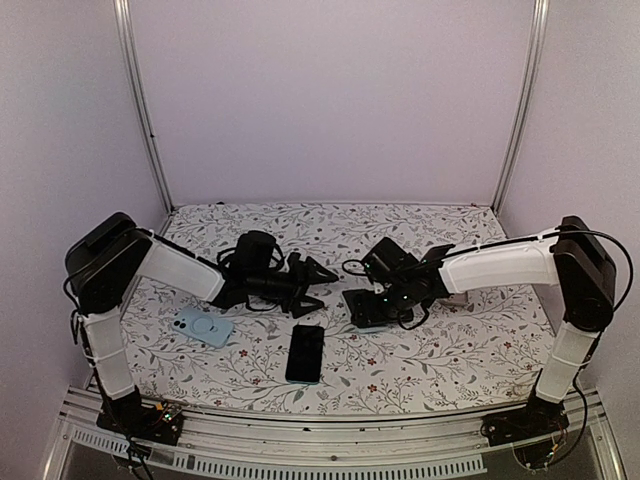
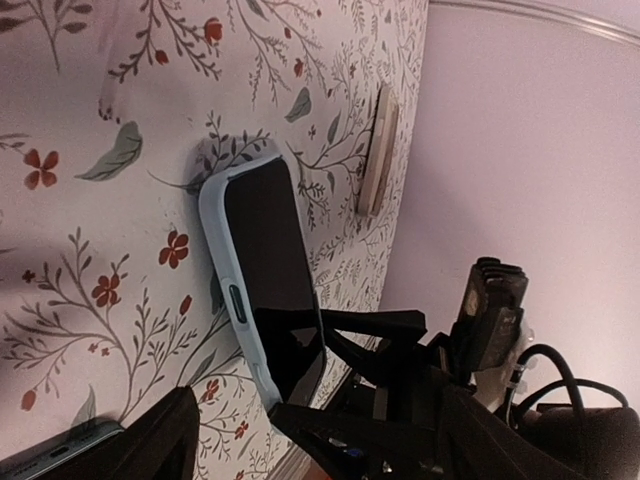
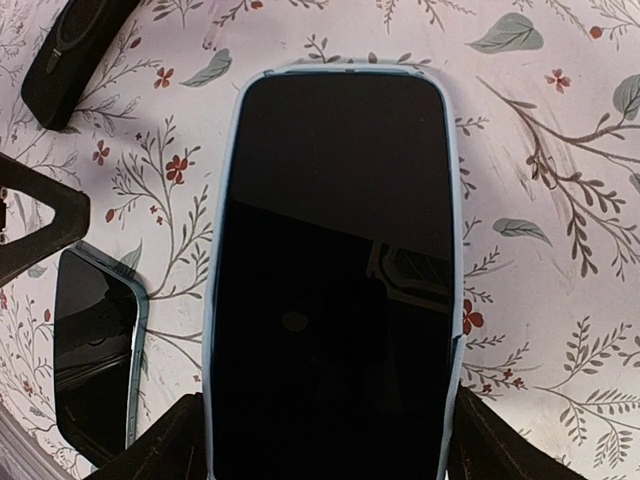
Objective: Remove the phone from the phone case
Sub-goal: Pass from the right arm to the left
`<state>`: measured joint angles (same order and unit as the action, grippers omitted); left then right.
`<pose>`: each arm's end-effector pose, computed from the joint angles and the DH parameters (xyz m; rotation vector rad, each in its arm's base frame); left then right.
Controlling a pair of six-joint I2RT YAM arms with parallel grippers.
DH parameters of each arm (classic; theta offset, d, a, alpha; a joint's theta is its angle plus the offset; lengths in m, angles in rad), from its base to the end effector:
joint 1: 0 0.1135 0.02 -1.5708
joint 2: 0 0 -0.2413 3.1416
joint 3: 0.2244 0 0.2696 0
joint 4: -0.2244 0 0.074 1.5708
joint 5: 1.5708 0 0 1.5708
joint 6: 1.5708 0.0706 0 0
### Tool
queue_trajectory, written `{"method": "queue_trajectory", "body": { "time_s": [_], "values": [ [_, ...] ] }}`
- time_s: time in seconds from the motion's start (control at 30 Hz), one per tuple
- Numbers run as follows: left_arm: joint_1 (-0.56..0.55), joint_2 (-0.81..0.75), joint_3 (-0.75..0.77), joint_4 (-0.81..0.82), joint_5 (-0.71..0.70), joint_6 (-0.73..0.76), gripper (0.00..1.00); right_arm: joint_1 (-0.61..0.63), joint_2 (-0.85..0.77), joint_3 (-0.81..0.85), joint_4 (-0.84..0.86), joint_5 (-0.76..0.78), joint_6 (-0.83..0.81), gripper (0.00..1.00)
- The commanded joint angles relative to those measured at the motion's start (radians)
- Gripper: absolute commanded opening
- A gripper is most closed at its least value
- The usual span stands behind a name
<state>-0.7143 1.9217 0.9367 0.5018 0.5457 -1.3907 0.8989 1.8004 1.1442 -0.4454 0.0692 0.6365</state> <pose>0.2912 -0.3010 0.0918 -0.4330 2.5137 -1.6695 0.2435 0.2983 0.1068 -0.3349 2.7106 0.3853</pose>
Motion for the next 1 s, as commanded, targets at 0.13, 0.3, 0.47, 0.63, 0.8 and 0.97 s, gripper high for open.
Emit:
{"method": "queue_trajectory", "body": {
  "time_s": [0.13,0.3,0.47,0.63,0.8,0.97],
  "values": [
    [-0.028,0.071,0.098,-0.086,-0.044,-0.004,0.81,-0.038,-0.075,-0.085,0.150,-0.109,0.057,0.52],
    [-0.036,0.120,0.147,-0.119,-0.062,0.006,0.81,-0.053,-0.099,-0.127,0.206,-0.145,0.073,0.52],
    [-0.042,0.180,0.193,-0.103,-0.054,-0.004,0.76,-0.061,-0.109,-0.155,0.234,-0.168,0.077,0.52],
    [-0.055,0.225,0.251,-0.109,-0.047,-0.021,0.64,-0.063,-0.114,-0.168,0.254,-0.181,0.078,0.52],
    [-0.059,0.252,0.263,-0.080,-0.039,-0.053,0.53,-0.068,-0.119,-0.181,0.264,-0.184,0.074,0.52],
    [-0.066,0.269,0.287,-0.077,-0.037,-0.063,0.45,-0.070,-0.125,-0.192,0.275,-0.189,0.074,0.52]
  ]
}}
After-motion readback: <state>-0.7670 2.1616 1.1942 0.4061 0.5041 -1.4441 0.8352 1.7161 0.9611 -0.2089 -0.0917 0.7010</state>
